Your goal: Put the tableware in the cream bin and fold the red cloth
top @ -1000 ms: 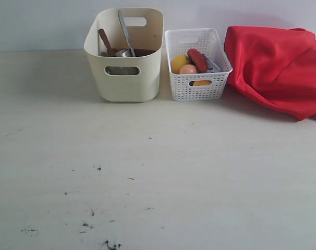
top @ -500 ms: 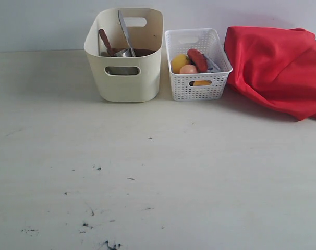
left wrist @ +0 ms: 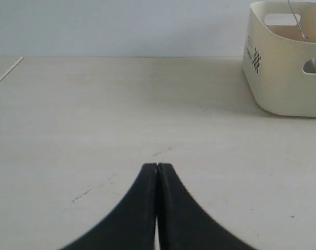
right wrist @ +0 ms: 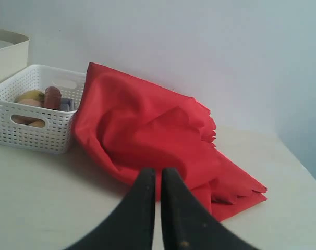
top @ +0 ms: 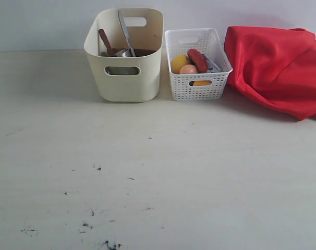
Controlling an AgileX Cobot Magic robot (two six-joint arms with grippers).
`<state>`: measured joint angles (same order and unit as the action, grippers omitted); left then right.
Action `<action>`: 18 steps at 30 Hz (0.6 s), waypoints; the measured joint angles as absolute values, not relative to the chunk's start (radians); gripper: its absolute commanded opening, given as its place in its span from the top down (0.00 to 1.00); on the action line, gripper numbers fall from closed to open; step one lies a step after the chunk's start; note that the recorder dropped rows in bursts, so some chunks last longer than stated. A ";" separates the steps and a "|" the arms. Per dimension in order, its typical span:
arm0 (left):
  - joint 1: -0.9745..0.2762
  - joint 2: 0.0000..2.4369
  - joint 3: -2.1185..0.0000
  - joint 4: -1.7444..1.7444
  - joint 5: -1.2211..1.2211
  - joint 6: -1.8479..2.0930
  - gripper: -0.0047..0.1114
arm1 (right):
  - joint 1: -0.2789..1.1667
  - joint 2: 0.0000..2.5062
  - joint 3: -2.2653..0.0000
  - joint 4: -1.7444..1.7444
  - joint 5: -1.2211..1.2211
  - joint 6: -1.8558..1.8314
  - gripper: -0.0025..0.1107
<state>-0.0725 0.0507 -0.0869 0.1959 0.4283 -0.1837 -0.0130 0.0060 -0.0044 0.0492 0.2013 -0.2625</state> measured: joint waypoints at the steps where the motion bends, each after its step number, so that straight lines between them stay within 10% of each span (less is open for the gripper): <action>1: -0.072 0.038 -0.073 0.196 0.426 -0.184 0.96 | -0.013 0.006 -0.004 0.049 0.201 -0.262 0.92; 18: -0.070 0.006 -0.003 0.176 0.381 -0.184 0.96 | -0.013 0.006 -0.004 0.049 0.213 -0.262 0.92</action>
